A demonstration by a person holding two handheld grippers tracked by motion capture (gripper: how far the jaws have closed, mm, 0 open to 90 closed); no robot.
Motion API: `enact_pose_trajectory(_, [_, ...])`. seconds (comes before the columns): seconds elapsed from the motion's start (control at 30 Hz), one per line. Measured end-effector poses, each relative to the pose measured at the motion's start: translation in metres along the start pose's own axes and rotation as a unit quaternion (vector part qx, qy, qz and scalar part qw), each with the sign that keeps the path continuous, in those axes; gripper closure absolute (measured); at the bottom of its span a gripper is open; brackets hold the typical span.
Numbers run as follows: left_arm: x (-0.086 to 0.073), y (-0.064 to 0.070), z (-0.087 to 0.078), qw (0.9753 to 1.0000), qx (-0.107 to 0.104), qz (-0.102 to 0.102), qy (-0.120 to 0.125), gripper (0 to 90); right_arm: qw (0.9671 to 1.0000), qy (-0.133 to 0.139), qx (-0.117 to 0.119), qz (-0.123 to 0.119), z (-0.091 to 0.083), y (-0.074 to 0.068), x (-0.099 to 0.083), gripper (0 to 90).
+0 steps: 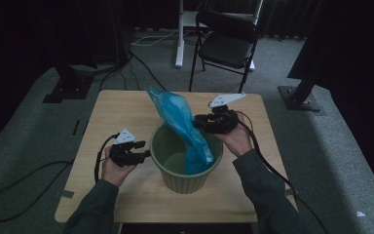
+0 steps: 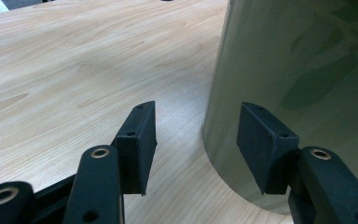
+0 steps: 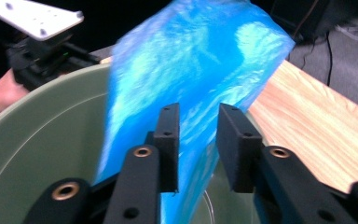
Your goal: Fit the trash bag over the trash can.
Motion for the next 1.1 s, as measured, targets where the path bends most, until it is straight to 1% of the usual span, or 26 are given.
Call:
enact_pose_trajectory(0.03, [0.0,0.0,-0.001,1.0,0.0,0.001,0.0,47.1,0.9999,-0.003,-0.011,0.01,0.006,0.007,0.001,62.5])
enact_pose_trajectory(0.07, [0.001,0.0,-0.001,1.0,0.001,0.002,0.001,47.1,0.9998,-0.007,-0.009,0.018,0.01,0.009,0.001,62.2])
enact_pose_trajectory(0.13, [0.002,0.0,-0.002,1.0,0.001,0.001,0.004,47.2,0.9995,-0.018,-0.008,0.025,0.015,0.011,-0.001,61.7])
enact_pose_trajectory(0.17, [0.002,-0.001,-0.002,1.0,0.001,0.002,0.005,47.2,0.9993,-0.026,-0.012,0.024,0.018,0.013,-0.003,63.1])
enact_pose_trajectory(0.2, [0.002,-0.001,-0.003,1.0,0.002,0.002,0.005,47.2,0.9992,-0.03,-0.013,0.022,0.02,0.014,-0.004,65.6])
enact_pose_trajectory(0.27, [0.004,-0.003,-0.004,1.0,0.007,0.004,0.006,47.3,0.9989,-0.042,-0.008,0.018,0.021,0.012,-0.008,76.2])
enact_pose_trajectory(0.33, [0.008,-0.006,-0.007,0.9999,0.007,-0.002,0.013,49.5,0.9988,-0.047,-0.002,0.01,0.021,0.01,-0.009,85.5])
enact_pose_trajectory(0.4, [0.013,-0.008,-0.012,0.9997,0.007,-0.005,0.022,51.1,0.9987,-0.051,0.006,-0.002,0.018,0.006,-0.01,89.6])
enact_pose_trajectory(0.47, [0.018,-0.011,-0.016,0.9996,0.012,-0.003,0.026,51.7,0.9985,-0.052,0.01,-0.007,0.014,0.003,-0.011,89.8])
enact_pose_trajectory(0.57, [0.027,-0.015,-0.019,0.9992,0.019,-0.007,0.034,52.6,0.9983,-0.055,0.016,-0.015,0.007,-0.002,-0.014,89.8])
enact_pose_trajectory(0.7, [0.044,-0.016,-0.024,0.9989,0.014,-0.003,0.045,52.6,0.9977,-0.061,0.019,-0.023,0.0,-0.007,-0.02,89.8])
enact_pose_trajectory(0.73, [0.048,-0.016,-0.025,0.9989,0.012,-0.002,0.046,52.4,0.9975,-0.062,0.018,-0.029,-0.002,-0.008,-0.021,89.8])
enact_pose_trajectory(0.83, [0.062,-0.014,-0.028,0.9986,0.004,-0.001,0.054,51.5,0.9976,-0.058,0.023,-0.031,-0.007,-0.012,-0.021,89.8])
enact_pose_trajectory(0.9, [0.071,-0.011,-0.03,0.9982,-0.008,-0.002,0.059,50.6,0.9975,-0.058,0.025,-0.032,-0.008,-0.014,-0.022,89.8])
enact_pose_trajectory(0.97, [0.079,-0.007,-0.031,0.9981,-0.02,-0.004,0.058,48.9,0.9972,-0.06,0.027,-0.035,-0.008,-0.016,-0.024,89.8])
enact_pose_trajectory(1.03, [0.087,0.001,-0.032,0.9972,-0.048,-0.01,0.056,47.3,0.997,-0.062,0.028,-0.037,-0.008,-0.017,-0.025,89.9])
enact_pose_trajectory(1.1, [0.095,0.007,-0.033,0.9964,-0.061,-0.007,0.058,46.1,0.9969,-0.063,0.029,-0.038,-0.007,-0.017,-0.026,89.8])
Point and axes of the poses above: each handheld gripper's, and its own axes: z roughly forward along the jaws, x roughly out of its top, y roughly to its right, the point moved 10 cm from there along z, roughly forward along the jaws, and after that the axes turned 7 degrees about y, right-handed, at the moved point
